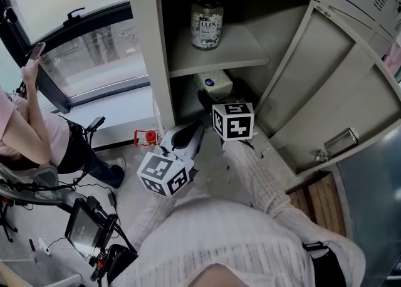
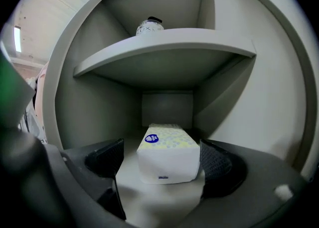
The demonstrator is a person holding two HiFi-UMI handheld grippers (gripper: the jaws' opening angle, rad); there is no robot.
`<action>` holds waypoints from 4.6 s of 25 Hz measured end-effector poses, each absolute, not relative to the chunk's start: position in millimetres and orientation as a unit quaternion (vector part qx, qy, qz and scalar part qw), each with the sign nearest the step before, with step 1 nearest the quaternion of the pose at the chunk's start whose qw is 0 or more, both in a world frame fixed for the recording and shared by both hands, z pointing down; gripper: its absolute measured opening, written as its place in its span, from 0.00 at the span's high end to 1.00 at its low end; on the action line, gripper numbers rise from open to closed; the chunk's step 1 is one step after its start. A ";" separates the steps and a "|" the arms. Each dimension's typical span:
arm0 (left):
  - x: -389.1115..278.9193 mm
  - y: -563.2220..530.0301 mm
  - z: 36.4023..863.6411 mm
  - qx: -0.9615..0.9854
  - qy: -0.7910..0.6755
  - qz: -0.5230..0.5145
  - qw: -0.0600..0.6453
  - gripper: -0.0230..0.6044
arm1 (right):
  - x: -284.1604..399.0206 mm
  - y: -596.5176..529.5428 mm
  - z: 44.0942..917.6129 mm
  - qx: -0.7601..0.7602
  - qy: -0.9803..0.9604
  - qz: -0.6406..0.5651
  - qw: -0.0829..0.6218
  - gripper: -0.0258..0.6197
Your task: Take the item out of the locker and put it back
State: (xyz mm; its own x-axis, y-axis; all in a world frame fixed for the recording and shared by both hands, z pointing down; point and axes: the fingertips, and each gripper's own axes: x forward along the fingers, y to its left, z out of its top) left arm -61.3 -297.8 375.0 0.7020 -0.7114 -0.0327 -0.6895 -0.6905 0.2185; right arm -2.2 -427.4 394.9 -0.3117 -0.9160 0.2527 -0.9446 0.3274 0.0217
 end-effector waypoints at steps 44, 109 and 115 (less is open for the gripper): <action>-63.3 -297.4 382.4 0.914 -0.381 -0.064 0.121 0.95 | 9.5 -468.8 427.9 0.554 -0.808 0.137 0.149 0.25; -54.4 -237.8 367.0 0.895 -0.436 -0.055 0.076 0.95 | 47.7 -251.4 351.9 0.499 -0.865 0.051 0.022 0.27; -51.2 -228.7 366.1 0.900 -0.424 -0.058 0.078 0.95 | 50.1 -243.8 349.3 0.494 -0.868 0.056 0.013 0.27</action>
